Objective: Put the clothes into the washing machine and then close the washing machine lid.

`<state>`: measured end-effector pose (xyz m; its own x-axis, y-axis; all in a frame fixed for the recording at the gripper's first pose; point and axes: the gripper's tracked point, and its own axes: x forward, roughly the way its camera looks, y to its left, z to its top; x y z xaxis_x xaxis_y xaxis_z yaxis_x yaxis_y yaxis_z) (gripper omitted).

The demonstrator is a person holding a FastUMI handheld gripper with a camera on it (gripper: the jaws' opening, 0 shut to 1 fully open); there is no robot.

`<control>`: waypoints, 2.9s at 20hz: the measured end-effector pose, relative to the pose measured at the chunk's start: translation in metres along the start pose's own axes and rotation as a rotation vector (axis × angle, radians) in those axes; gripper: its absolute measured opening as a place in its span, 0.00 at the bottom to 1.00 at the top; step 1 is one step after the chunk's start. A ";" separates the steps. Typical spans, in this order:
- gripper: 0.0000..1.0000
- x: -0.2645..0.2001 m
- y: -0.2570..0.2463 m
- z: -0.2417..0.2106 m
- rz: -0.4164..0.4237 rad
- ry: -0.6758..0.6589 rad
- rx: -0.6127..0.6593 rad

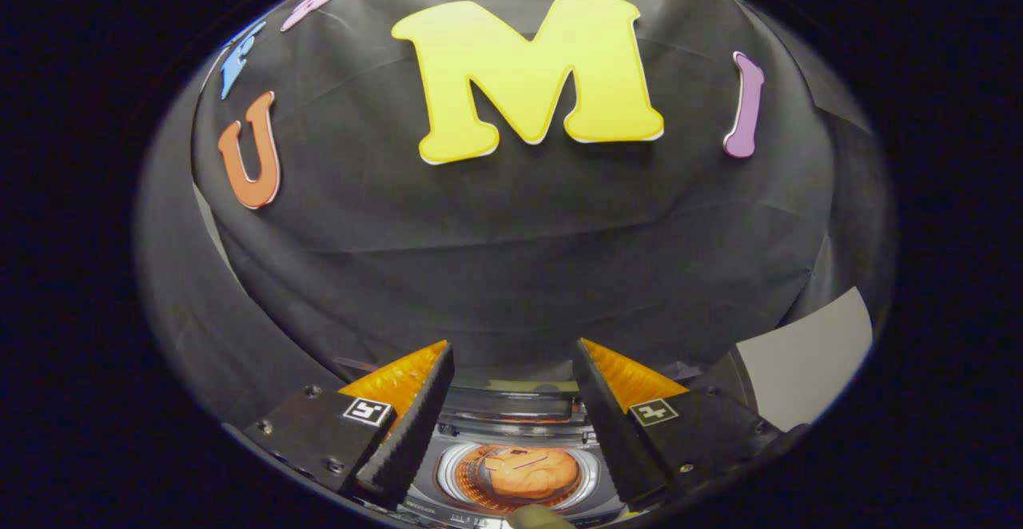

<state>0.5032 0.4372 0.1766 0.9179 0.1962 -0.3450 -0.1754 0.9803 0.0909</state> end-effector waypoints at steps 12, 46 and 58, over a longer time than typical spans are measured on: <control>0.94 0.054 0.001 -0.026 -0.083 0.025 -0.042; 0.95 -0.038 0.006 -0.117 -0.070 -0.029 -0.071; 0.94 -0.043 -0.004 -0.204 -0.068 0.148 -0.132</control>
<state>0.3917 0.4290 0.0008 0.8684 0.1212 -0.4808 -0.1689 0.9840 -0.0570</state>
